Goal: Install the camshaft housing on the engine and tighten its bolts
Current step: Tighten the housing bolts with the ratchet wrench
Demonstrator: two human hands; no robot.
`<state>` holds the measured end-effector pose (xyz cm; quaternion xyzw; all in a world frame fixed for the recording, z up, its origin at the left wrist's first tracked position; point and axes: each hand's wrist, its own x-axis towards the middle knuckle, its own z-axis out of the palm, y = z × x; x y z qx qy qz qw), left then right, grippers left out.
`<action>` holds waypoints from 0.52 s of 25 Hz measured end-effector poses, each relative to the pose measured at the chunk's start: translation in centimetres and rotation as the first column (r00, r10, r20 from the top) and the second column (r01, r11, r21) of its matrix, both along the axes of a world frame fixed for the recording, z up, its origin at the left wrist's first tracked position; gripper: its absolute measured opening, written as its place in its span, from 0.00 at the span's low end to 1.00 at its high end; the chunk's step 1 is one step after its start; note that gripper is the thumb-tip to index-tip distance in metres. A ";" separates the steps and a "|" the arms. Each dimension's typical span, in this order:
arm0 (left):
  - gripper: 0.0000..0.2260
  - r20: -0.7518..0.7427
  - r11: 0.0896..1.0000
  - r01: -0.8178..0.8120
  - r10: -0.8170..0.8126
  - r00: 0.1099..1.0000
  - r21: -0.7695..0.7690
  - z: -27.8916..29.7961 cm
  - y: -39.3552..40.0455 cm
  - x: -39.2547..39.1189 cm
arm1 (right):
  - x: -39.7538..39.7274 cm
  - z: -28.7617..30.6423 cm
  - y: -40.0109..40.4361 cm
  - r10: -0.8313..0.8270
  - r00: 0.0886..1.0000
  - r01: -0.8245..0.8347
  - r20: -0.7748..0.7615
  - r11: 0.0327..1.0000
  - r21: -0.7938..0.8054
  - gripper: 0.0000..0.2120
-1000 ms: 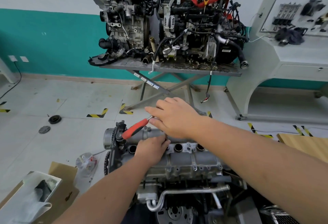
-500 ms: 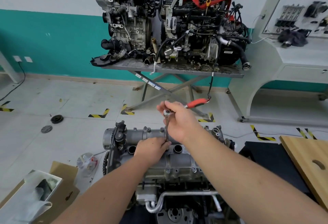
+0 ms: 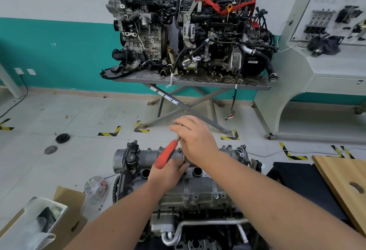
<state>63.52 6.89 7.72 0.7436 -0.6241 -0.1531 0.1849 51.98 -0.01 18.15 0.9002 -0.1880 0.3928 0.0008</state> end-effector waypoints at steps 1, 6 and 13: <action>0.16 0.049 1.000 0.012 -0.013 0.999 0.020 0.2 0.0 0.0 | -0.2 0.5 -0.1 0.005 0.996 -0.008 -0.084 0.999 -0.033 0.14; 0.16 0.101 0.997 0.012 -0.019 0.995 0.073 0.6 0.1 -0.1 | 0.1 3.1 0.1 -0.090 0.847 0.057 -0.523 0.995 -0.078 0.28; 0.17 0.085 0.997 0.011 -0.018 0.996 0.074 0.5 0.1 -0.1 | 2.1 6.8 -0.2 -0.024 0.704 0.251 -0.709 0.943 0.217 0.17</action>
